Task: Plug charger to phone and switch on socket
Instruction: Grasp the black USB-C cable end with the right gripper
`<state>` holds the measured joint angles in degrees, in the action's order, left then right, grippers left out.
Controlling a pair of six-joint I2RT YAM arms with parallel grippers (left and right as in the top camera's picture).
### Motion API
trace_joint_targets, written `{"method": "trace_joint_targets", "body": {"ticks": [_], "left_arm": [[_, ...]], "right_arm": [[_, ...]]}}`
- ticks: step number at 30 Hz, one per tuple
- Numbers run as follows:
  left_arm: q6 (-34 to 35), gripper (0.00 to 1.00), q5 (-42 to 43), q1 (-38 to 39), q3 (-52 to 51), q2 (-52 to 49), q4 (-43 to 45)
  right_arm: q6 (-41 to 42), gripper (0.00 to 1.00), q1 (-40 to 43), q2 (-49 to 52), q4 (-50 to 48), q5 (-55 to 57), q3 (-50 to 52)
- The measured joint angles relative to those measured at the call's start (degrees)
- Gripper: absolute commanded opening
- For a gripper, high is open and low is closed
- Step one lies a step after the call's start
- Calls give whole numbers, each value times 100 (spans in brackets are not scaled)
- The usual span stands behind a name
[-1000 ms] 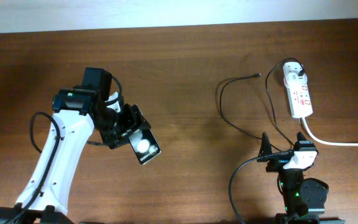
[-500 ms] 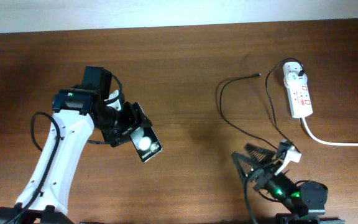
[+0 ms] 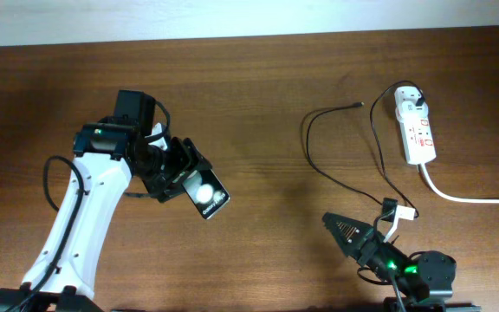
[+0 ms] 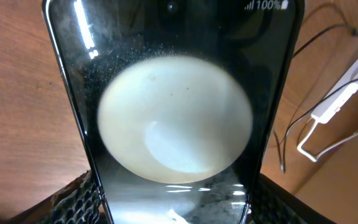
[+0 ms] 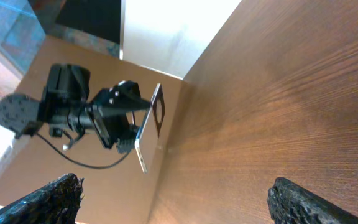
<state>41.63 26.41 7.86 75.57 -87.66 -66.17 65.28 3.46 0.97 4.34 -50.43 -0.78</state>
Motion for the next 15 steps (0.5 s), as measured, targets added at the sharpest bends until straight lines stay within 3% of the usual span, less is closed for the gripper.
{"method": "trace_joint_targets", "body": {"ticks": [9, 15], "left_arm": [[603, 55, 2, 0, 0, 0, 201], [623, 54, 22, 0, -4, 0, 203]], "right_arm": [[-367, 99, -52, 857, 586, -144, -684], [-868, 99, -968, 2138, 1119, 341, -1810]]}}
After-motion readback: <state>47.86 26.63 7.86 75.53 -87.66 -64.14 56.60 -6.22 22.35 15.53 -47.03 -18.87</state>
